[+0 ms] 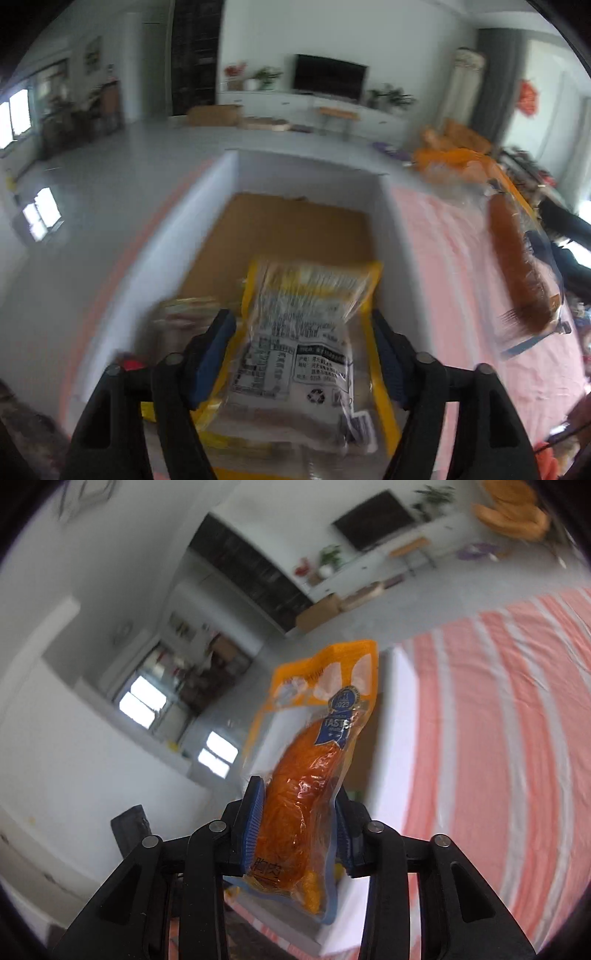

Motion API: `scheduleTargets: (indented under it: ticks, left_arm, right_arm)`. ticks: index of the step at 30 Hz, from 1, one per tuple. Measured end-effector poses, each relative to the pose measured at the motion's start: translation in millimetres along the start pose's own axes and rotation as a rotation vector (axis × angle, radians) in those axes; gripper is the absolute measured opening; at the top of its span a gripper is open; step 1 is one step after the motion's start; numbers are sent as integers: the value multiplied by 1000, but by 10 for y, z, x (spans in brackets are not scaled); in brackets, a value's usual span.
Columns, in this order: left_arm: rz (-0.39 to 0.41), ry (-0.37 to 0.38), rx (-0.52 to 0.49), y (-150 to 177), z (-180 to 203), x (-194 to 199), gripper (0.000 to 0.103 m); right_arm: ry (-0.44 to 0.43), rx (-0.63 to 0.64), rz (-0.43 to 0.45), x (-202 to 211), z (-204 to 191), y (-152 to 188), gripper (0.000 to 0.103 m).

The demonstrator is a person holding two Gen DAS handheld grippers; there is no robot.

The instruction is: Organize snacks

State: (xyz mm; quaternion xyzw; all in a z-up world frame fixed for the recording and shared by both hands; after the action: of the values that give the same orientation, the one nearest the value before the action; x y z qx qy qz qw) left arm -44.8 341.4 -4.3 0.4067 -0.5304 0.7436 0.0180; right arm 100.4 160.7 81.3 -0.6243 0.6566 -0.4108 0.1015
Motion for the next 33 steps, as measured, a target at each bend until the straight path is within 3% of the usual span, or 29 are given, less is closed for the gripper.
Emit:
scheduleTargets:
  ticks: [2,5,8,10,13,15,18,21,26,33]
  left_arm:
    - [-4,-51,1,50,-182,1,81]
    - [8,-94,-35,99,-233,31,89]
    - [73,-125,-95,137,-157,128,96]
    - [135,-133,-127,144,-67,249,102]
    - [223,-169,-142,81,50,372,103]
    - [213,-191,-130,62,97,432,103]
    - [158,-143,-140,64,132,470,103]
    - [92,-182,-181,88,180,448,103]
    - [102,-257,-194,148,113,505,103]
    - [99,-258,-147,179,-39,542,103]
  right_arm:
    - [24,80,-43,-318,-196,55,74]
    - [55,112,-68,-560,-251,103,74]
    - [74,133,-56,-548,-210,107,74]
    - [135,203,-37,-468,-246,153,74]
    - [221,321,-24,-366,-338,229,76]
    - [246,373,-14,-309,-385,276,78]
    - [275,418,-15,-264,-430,363,79]
    - [311,449,-47,-297,-438,460,79]
    - [361,510,-92,-338,-577,620,79]
    - [387,519,-108,-366,-573,695,79]
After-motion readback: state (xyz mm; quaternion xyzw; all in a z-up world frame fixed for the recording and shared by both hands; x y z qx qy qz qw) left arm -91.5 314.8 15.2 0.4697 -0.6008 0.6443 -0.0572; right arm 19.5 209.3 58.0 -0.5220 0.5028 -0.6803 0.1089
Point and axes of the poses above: each gripper's, at about its wrist camera, not at the fingertips, and x roughly against the way its jaws point, z to its right, y to its underside, the point moved 3 cm from there along -x, roughly the way its jaws point, and after that the axes turned 9 degrees about z, right-handed, at the moved point
